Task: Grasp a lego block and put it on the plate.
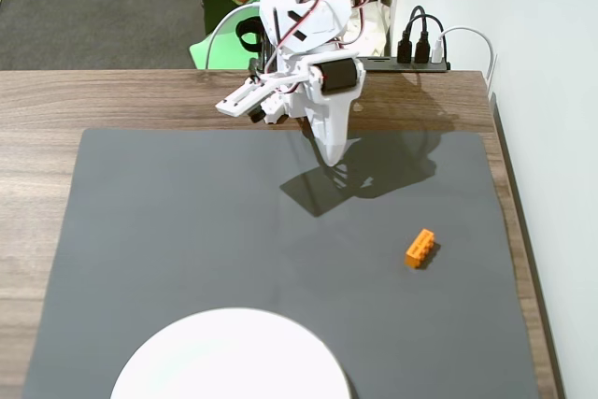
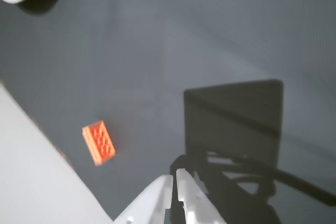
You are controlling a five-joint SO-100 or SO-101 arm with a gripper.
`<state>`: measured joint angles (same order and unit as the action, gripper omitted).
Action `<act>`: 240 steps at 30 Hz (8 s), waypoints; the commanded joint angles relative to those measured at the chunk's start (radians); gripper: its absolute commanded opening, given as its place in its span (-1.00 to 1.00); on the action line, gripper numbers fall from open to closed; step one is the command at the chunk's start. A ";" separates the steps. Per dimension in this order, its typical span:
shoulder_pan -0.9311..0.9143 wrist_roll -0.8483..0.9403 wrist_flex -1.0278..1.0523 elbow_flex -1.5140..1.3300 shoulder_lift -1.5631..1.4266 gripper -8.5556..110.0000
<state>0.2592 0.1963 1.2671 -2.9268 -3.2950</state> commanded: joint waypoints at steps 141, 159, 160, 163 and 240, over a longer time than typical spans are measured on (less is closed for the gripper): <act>0.229 0.239 -0.253 1.192 1.862 -0.40; 0.250 0.222 -0.183 1.227 1.876 -0.15; 0.249 0.222 -0.183 1.229 1.881 -0.15; 0.249 0.225 -0.187 1.229 1.890 -0.16; -0.327 1.207 -0.258 1.190 1.387 -0.82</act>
<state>-0.0414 1.3806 1.0584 -1.7549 -1.8761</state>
